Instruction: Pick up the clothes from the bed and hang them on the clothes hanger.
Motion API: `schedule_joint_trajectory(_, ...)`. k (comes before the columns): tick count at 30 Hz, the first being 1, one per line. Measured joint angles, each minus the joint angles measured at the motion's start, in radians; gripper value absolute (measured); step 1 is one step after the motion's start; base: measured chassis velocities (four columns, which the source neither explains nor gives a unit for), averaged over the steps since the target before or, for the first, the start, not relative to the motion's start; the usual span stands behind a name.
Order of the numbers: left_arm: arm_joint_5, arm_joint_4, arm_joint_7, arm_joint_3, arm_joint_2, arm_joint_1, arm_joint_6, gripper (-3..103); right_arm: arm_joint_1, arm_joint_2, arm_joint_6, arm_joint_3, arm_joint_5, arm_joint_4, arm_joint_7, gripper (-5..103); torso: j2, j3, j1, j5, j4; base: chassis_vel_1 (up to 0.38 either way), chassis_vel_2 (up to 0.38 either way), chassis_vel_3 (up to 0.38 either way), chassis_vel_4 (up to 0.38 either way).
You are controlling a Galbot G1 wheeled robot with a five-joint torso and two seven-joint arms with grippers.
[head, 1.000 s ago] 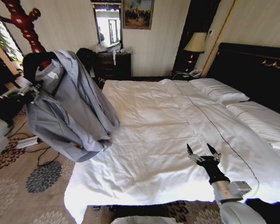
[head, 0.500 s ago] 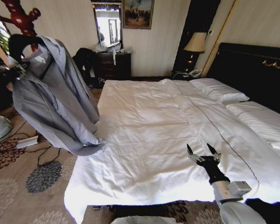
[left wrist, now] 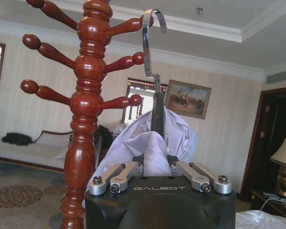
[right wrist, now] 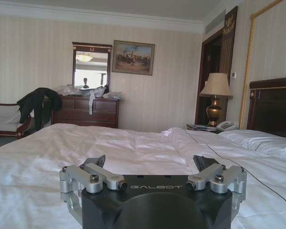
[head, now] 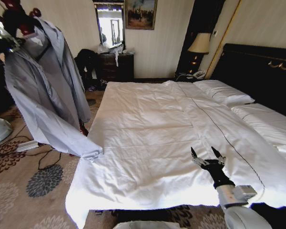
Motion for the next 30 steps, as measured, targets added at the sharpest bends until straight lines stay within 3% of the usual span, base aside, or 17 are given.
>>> schedule_joint_trajectory(8,-0.048,0.145,-0.008,-0.020,0.119,0.037,0.032,19,0.000,0.000,0.000,0.000,0.000,0.000,0.000,100,0.000,0.000,0.000,0.0000,0.0000,0.000,0.000,0.000,0.000)
schedule_joint_trajectory(10,-0.038,0.197,-0.007,-0.023,0.170,0.071,0.038,19,0.000,0.000,0.000,0.000,0.000,0.000,0.000,100,0.000,0.000,0.000,0.0001,-0.0001,0.000,0.000,0.000,0.000)
schedule_joint_trajectory(17,0.028,0.300,0.014,-0.031,0.245,0.153,0.063,19,0.000,0.000,0.000,0.000,0.000,0.000,0.000,100,0.000,0.000,0.000,-0.0002,0.0003,0.000,0.000,0.000,0.000)
schedule_joint_trajectory(30,0.032,0.504,0.007,-0.198,0.391,0.378,0.097,19,0.000,0.000,0.000,0.000,0.000,0.000,0.000,100,0.000,0.000,0.000,-0.0001,0.0000,0.000,0.000,0.000,0.000)
